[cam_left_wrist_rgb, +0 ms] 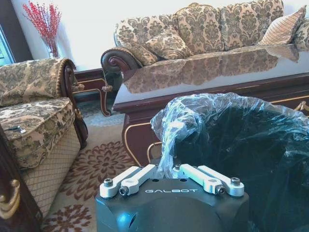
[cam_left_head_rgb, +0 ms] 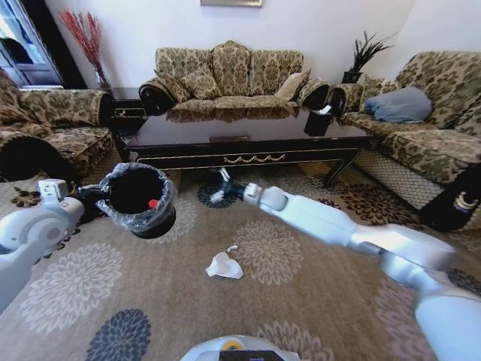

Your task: Move to the front of the table and pick up the trash from the floor, then place it into the trash bin.

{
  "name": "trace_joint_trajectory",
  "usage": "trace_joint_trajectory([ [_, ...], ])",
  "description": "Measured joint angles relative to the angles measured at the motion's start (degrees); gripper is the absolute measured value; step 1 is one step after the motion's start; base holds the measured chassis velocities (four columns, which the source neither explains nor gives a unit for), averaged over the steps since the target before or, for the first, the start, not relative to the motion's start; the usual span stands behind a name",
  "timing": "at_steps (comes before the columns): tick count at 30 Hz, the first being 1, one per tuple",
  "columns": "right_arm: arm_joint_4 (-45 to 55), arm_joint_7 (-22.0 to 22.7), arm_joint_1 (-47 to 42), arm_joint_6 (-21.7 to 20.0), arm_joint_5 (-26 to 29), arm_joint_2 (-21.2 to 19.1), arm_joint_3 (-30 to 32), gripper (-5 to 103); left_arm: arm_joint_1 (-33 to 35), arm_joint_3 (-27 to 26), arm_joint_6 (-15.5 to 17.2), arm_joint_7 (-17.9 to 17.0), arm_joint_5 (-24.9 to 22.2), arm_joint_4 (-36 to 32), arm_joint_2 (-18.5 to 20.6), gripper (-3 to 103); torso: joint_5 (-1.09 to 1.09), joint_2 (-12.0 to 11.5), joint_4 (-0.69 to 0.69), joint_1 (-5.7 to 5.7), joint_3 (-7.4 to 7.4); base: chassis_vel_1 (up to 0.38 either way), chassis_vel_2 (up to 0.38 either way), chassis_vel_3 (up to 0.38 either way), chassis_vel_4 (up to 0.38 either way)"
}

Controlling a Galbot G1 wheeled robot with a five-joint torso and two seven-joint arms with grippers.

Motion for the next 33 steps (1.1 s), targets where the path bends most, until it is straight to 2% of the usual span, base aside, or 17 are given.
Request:
trace_joint_trajectory([
  [6,-5.99,-1.91,-5.70,1.36,-1.89,0.14,-0.20,100,0.00,-0.45,0.05,-0.14,-0.95,-0.24,1.23,4,0.02,0.00,-0.03,0.00,0.00,0.000,0.000,0.000,0.000],
  [11,-12.54,-3.60,-10.18,3.01,-3.68,2.95,-0.14,100,-0.19,-0.45,0.31,-0.34,-1.37,-0.46,1.77,4,0.01,0.00,-0.02,0.00,0.00,0.000,0.000,0.000,0.000],
  [17,-18.60,-3.57,-14.24,3.39,-4.95,6.74,-0.61,100,0.28,-1.03,0.54,-0.62,-1.62,-1.04,1.77,4,-0.01,0.00,-0.01,0.00,0.00,0.000,0.000,0.000,0.000],
  [21,-20.46,-3.34,-16.42,2.61,-3.67,8.62,-2.59,100,0.73,-1.55,0.64,-0.69,-1.85,-1.22,1.85,4,-0.01,0.00,-0.01,0.00,0.00,0.000,0.000,0.000,0.000],
  [29,-20.55,-3.42,-18.41,2.40,-2.66,9.64,-6.48,100,1.83,-2.48,0.66,-0.90,-1.86,-1.36,1.76,4,-0.01,0.00,-0.03,0.00,0.00,0.000,0.000,0.000,0.000],
  [33,-19.79,-6.06,-18.97,2.11,-0.85,9.50,-7.66,100,2.47,-2.65,0.67,-0.89,-1.51,-1.27,1.48,4,-0.01,0.00,-0.01,0.00,0.00,0.000,0.000,0.000,0.000],
])
